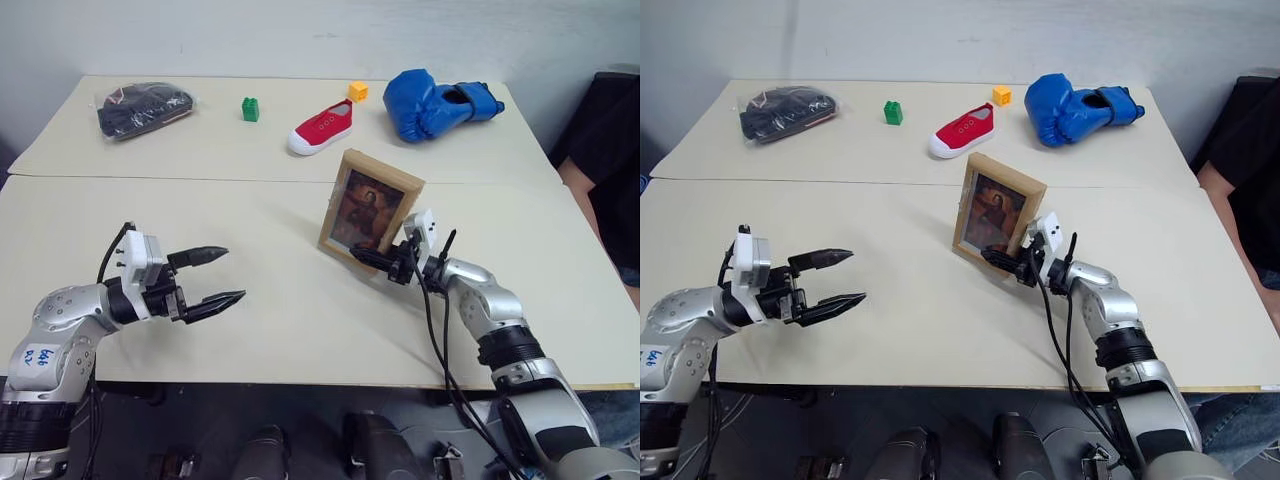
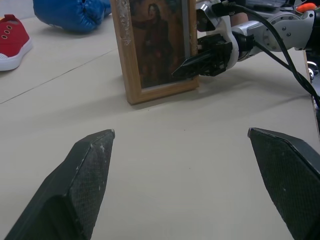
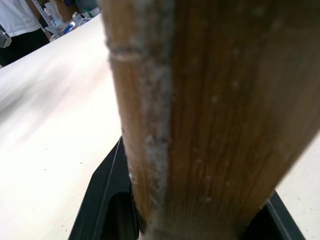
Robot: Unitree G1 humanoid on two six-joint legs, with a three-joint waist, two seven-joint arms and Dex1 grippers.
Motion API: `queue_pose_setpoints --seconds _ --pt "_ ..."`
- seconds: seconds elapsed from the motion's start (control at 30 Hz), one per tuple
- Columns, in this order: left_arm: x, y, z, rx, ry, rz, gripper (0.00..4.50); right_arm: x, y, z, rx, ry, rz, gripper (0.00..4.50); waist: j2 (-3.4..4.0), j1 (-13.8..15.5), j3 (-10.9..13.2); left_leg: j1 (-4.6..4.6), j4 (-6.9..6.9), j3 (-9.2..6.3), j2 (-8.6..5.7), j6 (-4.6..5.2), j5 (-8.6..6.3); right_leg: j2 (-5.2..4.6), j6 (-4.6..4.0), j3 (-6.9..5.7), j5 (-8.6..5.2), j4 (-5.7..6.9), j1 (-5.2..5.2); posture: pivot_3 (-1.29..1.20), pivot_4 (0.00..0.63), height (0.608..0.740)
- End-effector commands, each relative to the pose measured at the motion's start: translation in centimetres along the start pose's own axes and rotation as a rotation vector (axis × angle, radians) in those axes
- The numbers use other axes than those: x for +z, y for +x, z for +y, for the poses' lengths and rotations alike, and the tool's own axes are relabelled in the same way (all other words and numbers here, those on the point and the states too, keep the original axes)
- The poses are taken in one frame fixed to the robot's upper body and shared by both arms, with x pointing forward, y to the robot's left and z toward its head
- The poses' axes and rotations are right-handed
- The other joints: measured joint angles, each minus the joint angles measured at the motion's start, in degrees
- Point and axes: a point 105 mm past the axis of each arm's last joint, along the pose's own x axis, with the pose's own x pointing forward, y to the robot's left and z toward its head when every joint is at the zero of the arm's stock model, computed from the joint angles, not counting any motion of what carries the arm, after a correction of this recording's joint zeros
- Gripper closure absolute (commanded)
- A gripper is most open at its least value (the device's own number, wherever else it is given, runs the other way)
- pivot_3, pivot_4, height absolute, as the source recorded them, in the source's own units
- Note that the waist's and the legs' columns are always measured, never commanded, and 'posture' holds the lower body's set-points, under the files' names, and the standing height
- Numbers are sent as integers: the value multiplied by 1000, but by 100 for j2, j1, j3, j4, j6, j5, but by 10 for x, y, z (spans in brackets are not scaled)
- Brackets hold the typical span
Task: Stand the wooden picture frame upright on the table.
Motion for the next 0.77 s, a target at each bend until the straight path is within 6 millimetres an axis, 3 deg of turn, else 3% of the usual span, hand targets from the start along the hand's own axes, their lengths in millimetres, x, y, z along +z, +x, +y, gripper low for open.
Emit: queue_pose_setpoints --seconds 0.03,0.07,0.2,0.4,0.53,0.57,0.67,0.77 --pt "10 -4 2 10 46 -8 0 -22 -11 -9 -61 34 69 3231 -2 -1 -1 2 0 0 0 0 0 0 0 0 0 0 1 0 150 740" --pt "9 -4 2 10 45 -5 0 -20 -12 -8 -58 18 61 3231 -2 3 -1 5 0 -1 0 0 0 0 0 0 0 0 4 0 150 740" --pt "6 -7 1 9 47 16 0 -9 -24 -5 -40 -42 49 1970 -2 37 -1 2 -1 -8 0 1 -1 -1 0 -5 0 -5 8 0 150 740" --pt "-7 -20 5 55 59 76 0 -4 -69 6 25 -207 103 64 -2 44 -1 -3 -2 -8 -5 9 -6 -6 0 -7 0 -15 9 0 150 740" --pt "-17 -34 6 94 79 123 0 -2 -116 14 45 -338 154 64 1 45 0 0 -8 -5 -5 10 -6 -5 1 -7 0 -25 9 0 150 740" --pt "-19 -37 6 97 83 127 0 -1 -122 15 46 -361 163 64 1 42 0 -1 -8 -4 -5 11 -7 -5 1 -6 0 -42 8 0 150 740" --pt "-26 -49 9 168 172 202 0 12 -147 29 72 -651 173 64 1 19 0 11 -8 -2 -3 13 -8 -4 1 -4 0 -42 16 0 150 740" --pt "-29 -59 7 184 206 222 0 15 -162 38 75 -725 182 64 1 28 0 23 -21 1 -2 24 -15 0 1 0 0 -45 21 0 150 740"
